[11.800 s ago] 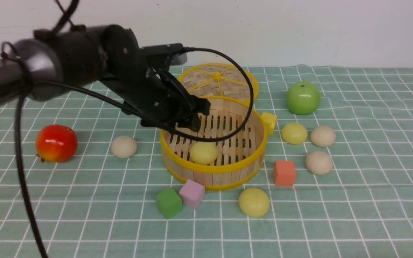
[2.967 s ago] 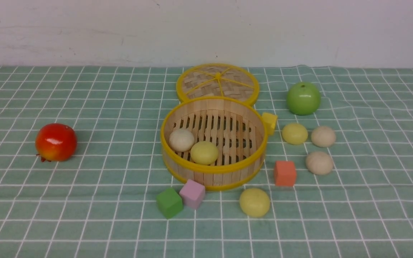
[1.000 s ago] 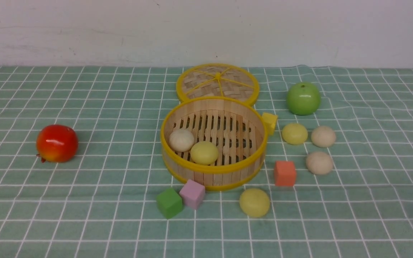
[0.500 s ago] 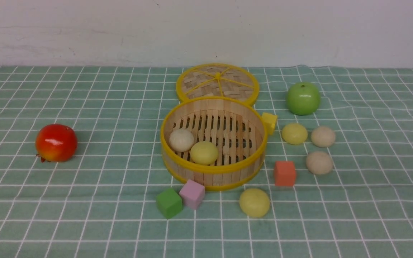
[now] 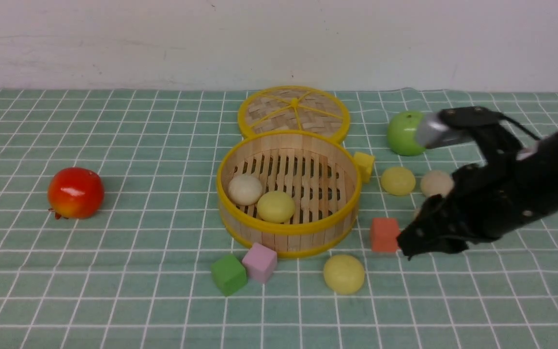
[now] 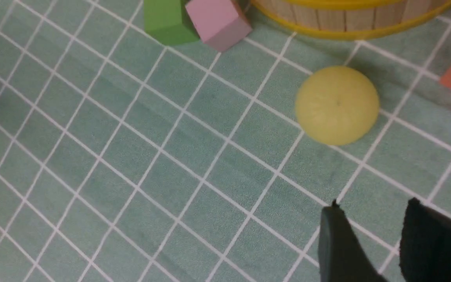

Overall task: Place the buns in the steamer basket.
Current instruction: Use the right arm to grab a steamed stuffed bun

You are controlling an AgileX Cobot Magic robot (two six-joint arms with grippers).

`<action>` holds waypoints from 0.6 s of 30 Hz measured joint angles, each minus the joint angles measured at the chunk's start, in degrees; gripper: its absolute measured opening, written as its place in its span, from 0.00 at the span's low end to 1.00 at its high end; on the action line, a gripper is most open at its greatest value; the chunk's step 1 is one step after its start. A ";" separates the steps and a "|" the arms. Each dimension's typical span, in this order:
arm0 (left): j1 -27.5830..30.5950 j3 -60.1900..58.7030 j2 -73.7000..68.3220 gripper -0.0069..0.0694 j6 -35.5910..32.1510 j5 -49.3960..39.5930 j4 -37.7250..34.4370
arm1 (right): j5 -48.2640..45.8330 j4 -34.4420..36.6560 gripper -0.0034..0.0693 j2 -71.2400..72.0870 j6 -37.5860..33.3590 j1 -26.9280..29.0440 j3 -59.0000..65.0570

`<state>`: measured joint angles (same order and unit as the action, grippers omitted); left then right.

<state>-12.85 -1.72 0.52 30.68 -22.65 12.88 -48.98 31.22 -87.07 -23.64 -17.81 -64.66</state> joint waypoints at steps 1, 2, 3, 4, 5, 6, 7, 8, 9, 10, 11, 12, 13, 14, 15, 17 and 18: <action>0.00 0.00 0.00 0.16 0.00 0.00 0.00 | -0.29 -3.05 0.38 -2.75 3.55 -2.40 -2.38; 0.00 0.00 0.00 0.16 0.00 0.00 0.00 | -0.42 -5.74 0.38 -4.89 6.49 -4.08 -4.30; 0.00 0.00 0.00 0.16 0.00 0.00 0.00 | -0.56 -7.91 0.38 -6.49 8.78 -5.08 -5.74; 0.00 0.00 0.00 0.16 0.00 0.00 0.00 | -0.62 -11.04 0.38 -8.69 12.06 -7.25 -7.72; 0.00 0.00 0.00 0.17 0.00 0.00 0.00 | -0.74 -12.94 0.38 -10.06 14.73 -8.34 -9.22; 0.00 0.00 0.00 0.17 0.00 0.00 0.00 | -0.74 -13.80 0.38 -10.72 15.25 -8.60 -9.50; 0.00 0.00 0.00 0.17 0.00 0.00 0.05 | -0.74 -16.88 0.38 -13.16 19.73 -10.45 -11.72; 0.00 0.00 0.00 0.17 0.00 0.00 0.11 | -0.74 -17.78 0.38 -14.29 20.65 -10.89 -12.14; 0.00 0.00 0.00 0.17 0.00 0.00 0.11 | -0.68 -18.94 0.38 -15.33 22.70 -11.42 -13.08; 0.00 0.00 0.00 0.17 0.00 0.00 0.11 | -0.52 -19.75 0.38 -16.28 23.96 -11.62 -13.72; 0.00 0.00 0.00 0.17 0.00 0.00 0.11 | -0.04 -20.37 0.38 -17.31 25.14 -11.86 -14.47; 0.00 0.00 0.00 0.17 0.00 0.00 0.11 | 0.29 -20.57 0.38 -18.19 25.67 -11.92 -14.83; 0.00 0.00 0.00 0.17 0.00 0.00 0.11 | 0.48 -20.65 0.38 -18.49 25.91 -11.98 -14.97; 0.00 0.00 0.00 0.17 0.00 0.00 0.11 | 1.32 -20.77 0.38 -19.60 26.37 -11.98 -15.37; 0.00 0.00 0.00 0.17 0.00 0.00 0.11 | 1.54 -20.77 0.38 -19.98 26.37 -11.98 -15.43; 0.00 0.00 0.00 0.17 0.00 0.00 0.11 | 1.89 -20.77 0.38 -20.63 26.56 -11.98 -15.54; 0.00 0.00 0.00 0.17 0.00 0.00 0.11 | 1.98 -20.77 0.38 -20.70 26.56 -11.98 -15.54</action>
<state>-12.85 -1.72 0.52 30.68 -22.65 12.98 -46.99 10.44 -107.77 2.92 -29.79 -80.20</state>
